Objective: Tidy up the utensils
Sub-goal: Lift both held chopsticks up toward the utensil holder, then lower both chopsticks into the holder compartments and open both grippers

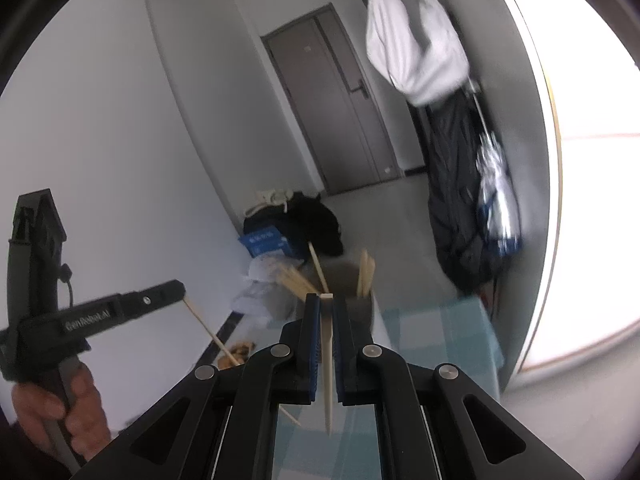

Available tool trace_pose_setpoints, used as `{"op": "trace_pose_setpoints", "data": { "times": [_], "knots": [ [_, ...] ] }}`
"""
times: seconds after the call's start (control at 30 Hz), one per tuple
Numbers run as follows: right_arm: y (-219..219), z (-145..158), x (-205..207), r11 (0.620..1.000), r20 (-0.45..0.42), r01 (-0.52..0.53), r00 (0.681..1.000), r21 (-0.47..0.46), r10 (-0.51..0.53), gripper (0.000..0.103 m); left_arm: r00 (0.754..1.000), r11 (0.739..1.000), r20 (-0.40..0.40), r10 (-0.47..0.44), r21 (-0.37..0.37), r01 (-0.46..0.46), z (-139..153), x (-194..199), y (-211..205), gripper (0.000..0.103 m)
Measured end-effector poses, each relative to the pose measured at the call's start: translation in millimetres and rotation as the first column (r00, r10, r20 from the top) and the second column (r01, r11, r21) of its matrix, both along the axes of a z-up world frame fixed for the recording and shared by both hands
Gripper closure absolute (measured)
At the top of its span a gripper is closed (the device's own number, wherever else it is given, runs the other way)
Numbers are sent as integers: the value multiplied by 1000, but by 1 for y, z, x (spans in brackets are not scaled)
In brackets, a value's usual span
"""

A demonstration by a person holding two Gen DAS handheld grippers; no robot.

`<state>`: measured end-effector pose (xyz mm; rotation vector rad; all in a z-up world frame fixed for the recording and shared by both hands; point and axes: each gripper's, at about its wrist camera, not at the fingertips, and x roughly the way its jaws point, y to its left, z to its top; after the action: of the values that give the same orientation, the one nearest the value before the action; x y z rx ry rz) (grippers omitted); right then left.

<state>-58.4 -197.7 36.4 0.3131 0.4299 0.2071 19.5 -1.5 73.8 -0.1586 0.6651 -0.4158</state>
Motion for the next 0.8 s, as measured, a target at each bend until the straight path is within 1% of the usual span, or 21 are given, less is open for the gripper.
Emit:
{"op": "trace_pose_setpoints", "data": {
  "times": [0.2,0.33,0.43,0.53,0.63,0.73,0.8],
  "knots": [
    [-9,45,27,1000,46,-6,999,-17,7,98,999,999,37,6,-48,-4,31,25,-3,101],
    [-12,72,52,1000,70,-10,997,-28,12,98,998,997,54,-9,-71,13,40,45,-9,101],
    [-11,86,70,999,85,-11,996,-50,15,98,997,995,67,-22,-91,29,45,60,-14,101],
    [-10,92,85,997,96,-8,995,-70,15,98,995,996,90,-33,-77,40,47,72,-21,101],
    [-9,92,105,996,88,-10,996,-84,17,98,994,997,99,-41,-60,47,40,84,-28,101],
    [-7,85,122,994,99,-19,995,-109,30,98,995,996,81,-61,-65,67,29,94,-29,101],
    [-3,79,131,992,100,-38,994,-122,51,98,995,994,71,-66,-86,72,21,101,-27,101]
  ]
}}
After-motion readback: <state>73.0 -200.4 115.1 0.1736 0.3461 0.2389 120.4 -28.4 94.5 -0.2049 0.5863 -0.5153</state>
